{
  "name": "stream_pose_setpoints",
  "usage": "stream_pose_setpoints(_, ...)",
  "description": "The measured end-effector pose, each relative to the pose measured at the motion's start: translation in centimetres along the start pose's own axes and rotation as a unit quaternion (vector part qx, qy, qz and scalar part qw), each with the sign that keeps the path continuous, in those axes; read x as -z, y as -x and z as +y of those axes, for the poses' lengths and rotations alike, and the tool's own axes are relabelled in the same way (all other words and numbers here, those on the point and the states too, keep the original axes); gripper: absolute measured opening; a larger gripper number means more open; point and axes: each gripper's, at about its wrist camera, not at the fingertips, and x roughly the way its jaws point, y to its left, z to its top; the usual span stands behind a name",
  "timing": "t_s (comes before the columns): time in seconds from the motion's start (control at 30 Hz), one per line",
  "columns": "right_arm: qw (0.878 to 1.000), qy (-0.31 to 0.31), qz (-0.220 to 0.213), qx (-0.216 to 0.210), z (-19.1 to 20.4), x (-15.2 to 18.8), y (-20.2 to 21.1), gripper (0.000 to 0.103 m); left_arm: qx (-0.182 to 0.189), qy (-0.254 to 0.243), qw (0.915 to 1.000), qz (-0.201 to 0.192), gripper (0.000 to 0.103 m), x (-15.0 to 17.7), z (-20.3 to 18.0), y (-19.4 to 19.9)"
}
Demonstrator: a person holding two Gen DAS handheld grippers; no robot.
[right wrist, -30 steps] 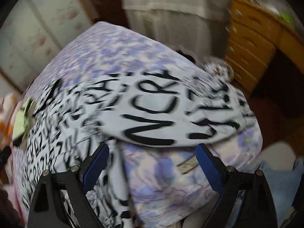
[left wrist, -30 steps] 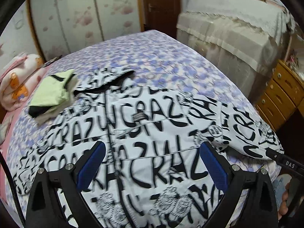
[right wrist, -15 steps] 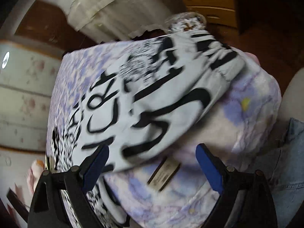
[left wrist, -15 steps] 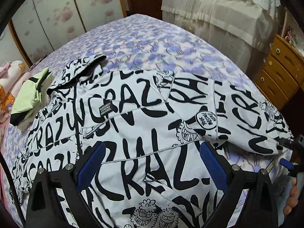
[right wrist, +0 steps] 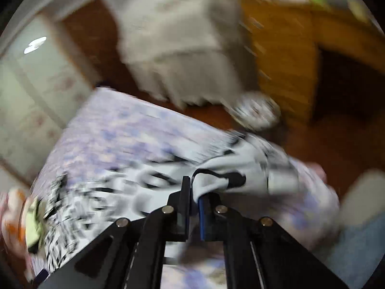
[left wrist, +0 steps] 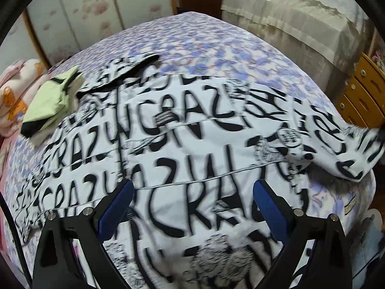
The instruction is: Fold large clothes
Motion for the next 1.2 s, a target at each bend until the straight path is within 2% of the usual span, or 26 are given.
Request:
stream_pose_setpoints(0.13,0.989,0.113,-0.021,-0.095,9.2,0.4,1.6,0.006,-0.012,0.042,0.9990,-0.003,0.099,0.6,3.9,0.8)
stream_pose_setpoints(0.23,0.967,0.196,-0.006,-0.162,15.8,3.1,1.5,0.006,-0.018,0.073,0.9972,-0.006,0.099,1.0,6.7,1.1)
stream_pose_setpoints(0.3,0.947,0.251,0.018,-0.200,19.5,6.1,1.1,0.006,-0.025,0.092,0.9954,-0.006,0.099,1.3,8.6,1.0)
stream_pose_setpoints(0.37,0.932,0.289,0.048,-0.213,21.2,9.0,0.1,0.006,-0.028,0.107,0.9939,-0.002,0.099,1.8,10.2,0.6)
stream_pose_setpoints(0.43,0.918,0.323,0.092,-0.211,22.4,12.3,-1.8,0.010,-0.021,0.121,0.9924,0.005,0.099,2.3,11.5,-0.3)
stream_pose_setpoints(0.5,0.907,0.347,0.123,-0.203,22.8,14.9,-3.7,0.027,0.006,0.137,0.9904,0.019,0.099,2.9,12.5,-1.6)
stream_pose_setpoints(0.6,0.896,0.359,0.171,-0.197,22.4,17.6,-5.4,0.032,0.050,0.152,0.9863,0.040,0.099,3.5,13.2,-3.4)
stream_pose_setpoints(0.77,0.892,0.332,0.222,-0.211,19.0,17.8,-5.3,0.038,0.118,0.149,0.9805,0.051,0.099,3.5,12.1,-5.8)
stream_pose_setpoints(0.9,0.901,0.312,0.225,-0.201,16.6,17.2,-4.5,0.038,0.175,0.152,0.9711,0.058,0.098,2.7,10.6,-8.4)
stream_pose_setpoints(0.97,0.906,0.298,0.225,-0.198,15.9,17.2,-4.5,0.038,0.201,0.156,0.9647,0.067,0.091,2.1,9.8,-10.0)
stream_pose_setpoints(1.07,0.913,0.269,0.231,-0.199,14.9,17.1,-4.6,0.038,0.207,0.155,0.9628,0.078,0.087,1.3,9.0,-12.4)
stream_pose_setpoints(1.2,0.918,0.243,0.239,-0.204,14.5,17.6,-4.8,0.038,0.181,0.137,0.9694,0.093,0.087,0.4,7.6,-15.0)
